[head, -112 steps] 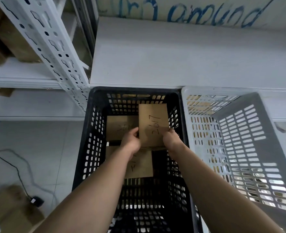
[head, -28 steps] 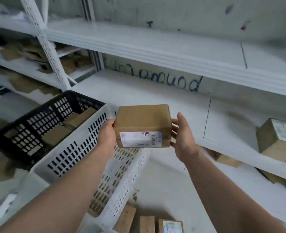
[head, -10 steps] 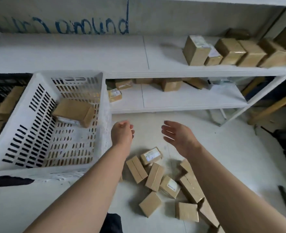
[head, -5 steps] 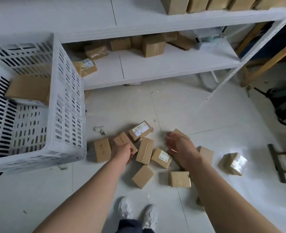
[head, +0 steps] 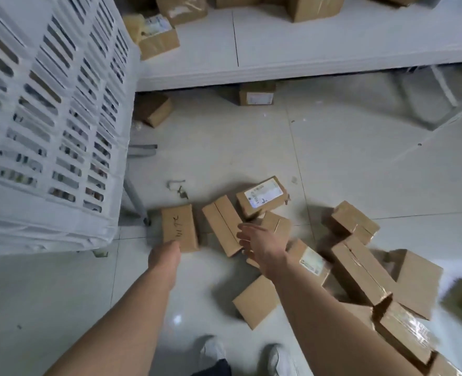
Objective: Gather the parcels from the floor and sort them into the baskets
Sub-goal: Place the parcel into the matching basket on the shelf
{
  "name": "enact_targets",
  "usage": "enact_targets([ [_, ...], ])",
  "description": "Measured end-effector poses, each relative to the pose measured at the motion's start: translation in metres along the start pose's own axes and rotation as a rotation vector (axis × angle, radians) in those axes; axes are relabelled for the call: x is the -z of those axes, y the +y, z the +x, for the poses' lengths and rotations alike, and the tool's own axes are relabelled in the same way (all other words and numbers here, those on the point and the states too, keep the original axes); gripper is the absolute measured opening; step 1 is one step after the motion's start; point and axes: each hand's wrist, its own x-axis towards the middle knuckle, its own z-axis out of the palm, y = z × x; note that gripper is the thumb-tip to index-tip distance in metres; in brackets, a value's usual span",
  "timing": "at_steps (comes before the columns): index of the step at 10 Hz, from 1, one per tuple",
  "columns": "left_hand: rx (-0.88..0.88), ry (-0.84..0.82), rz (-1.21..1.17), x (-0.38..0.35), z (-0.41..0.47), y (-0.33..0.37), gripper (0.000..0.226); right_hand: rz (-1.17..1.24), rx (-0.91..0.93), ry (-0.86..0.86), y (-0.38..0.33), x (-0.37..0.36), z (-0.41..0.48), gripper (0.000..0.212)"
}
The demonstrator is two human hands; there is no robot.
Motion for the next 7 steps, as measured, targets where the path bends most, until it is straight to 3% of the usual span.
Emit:
enact_targets([
  [3,0.013,0.082,-0.050,-0.046,0.177,-0.053,0.020,-0.114,-0.034,-0.137,0.098,-0.081,0.170,0.022],
  [4,-0.017,0.069,-0.034,-0.059,0.220,-0.062,0.026,-0.176,-0.009,-0.172,0.111,-0.104,0.213,0.031],
  [5,-0.017,0.029,-0.013,-0.067,0.250,-0.069,0.045,-0.279,-0.007,-0.237,0.114,-0.124,0.243,0.022],
  [6,-0.001,-0.022,0.008,-0.068,0.258,-0.070,0.042,-0.330,-0.005,-0.299,0.116,-0.140,0.248,0.040],
  [7,-0.060,0.009,0.009,-0.064,0.247,-0.059,0.033,-0.216,-0.007,-0.272,0.113,-0.143,0.238,0.041],
])
